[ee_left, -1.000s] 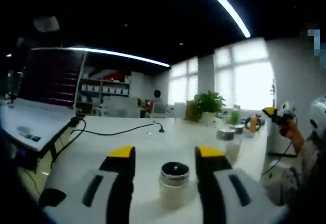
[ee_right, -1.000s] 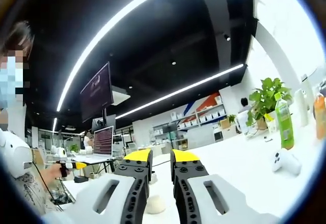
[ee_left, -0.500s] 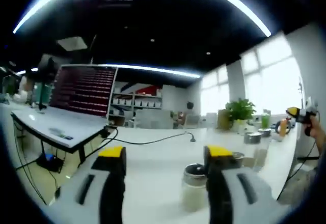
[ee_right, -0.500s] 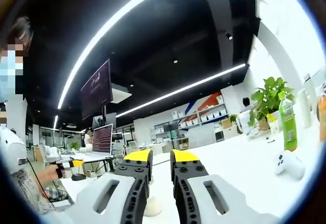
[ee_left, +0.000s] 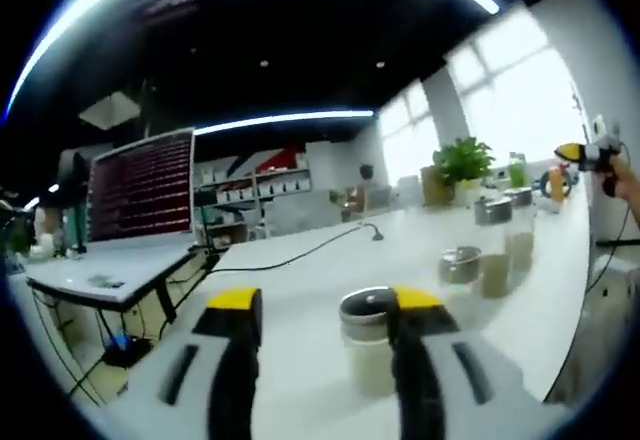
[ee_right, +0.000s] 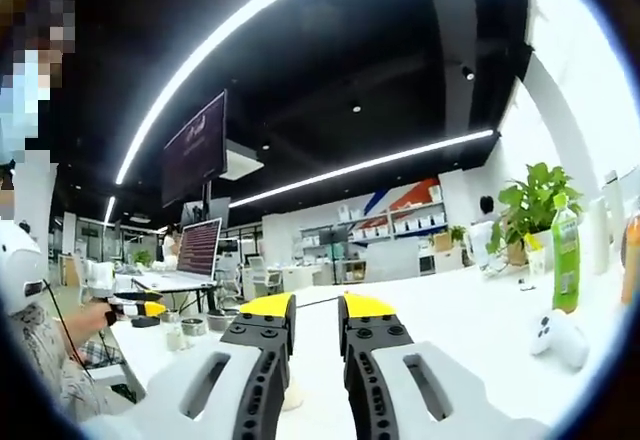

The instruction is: Rotate the seasoning bottle until the label or dispensing opening points toward the visible target arrow and the bottle remains upright within the marked orientation range

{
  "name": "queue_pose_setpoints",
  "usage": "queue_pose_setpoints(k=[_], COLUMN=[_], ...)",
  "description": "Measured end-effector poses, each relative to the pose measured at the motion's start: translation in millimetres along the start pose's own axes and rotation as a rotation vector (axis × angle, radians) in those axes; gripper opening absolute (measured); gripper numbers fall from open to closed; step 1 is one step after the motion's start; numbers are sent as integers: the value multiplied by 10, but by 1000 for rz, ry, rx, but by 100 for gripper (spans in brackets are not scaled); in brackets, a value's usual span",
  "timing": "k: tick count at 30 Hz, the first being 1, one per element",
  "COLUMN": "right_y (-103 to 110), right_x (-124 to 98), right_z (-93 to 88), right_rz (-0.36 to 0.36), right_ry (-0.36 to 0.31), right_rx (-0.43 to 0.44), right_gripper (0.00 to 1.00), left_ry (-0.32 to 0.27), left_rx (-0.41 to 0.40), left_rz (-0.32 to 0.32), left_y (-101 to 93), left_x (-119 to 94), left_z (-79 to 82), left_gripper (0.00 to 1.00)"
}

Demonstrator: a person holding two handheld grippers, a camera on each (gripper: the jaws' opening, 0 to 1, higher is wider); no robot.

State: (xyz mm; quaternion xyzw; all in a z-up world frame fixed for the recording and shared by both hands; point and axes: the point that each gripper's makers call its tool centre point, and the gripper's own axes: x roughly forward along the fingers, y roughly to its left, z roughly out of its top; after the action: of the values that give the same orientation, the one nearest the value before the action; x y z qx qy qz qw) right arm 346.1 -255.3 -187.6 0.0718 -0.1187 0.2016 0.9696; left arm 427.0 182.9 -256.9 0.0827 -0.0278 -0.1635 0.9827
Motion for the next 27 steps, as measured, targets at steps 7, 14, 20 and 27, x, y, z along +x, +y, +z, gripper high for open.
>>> queue_pose_setpoints(k=[7,14,20,27], right_y=[-58,-4,16,-24], right_x=[-29,-27,-7,-30], right_z=[66,97,56,112], right_rz=[-42,-11,-4,-13], right_ry=[-29,-35,-20,-43], right_rx=[8,-4,-8,24], right_gripper=[20,20,20,20], left_ry=[7,3,9,8], left_rx=[-34,-58,-76,-51], left_rz=[-22,-45,-65,-80], left_y=[-4,5,-58,-111], left_x=[-17,-34,-4,-22], left_z=[-6,-6,-39,-2], left_gripper=[51,49,48,48])
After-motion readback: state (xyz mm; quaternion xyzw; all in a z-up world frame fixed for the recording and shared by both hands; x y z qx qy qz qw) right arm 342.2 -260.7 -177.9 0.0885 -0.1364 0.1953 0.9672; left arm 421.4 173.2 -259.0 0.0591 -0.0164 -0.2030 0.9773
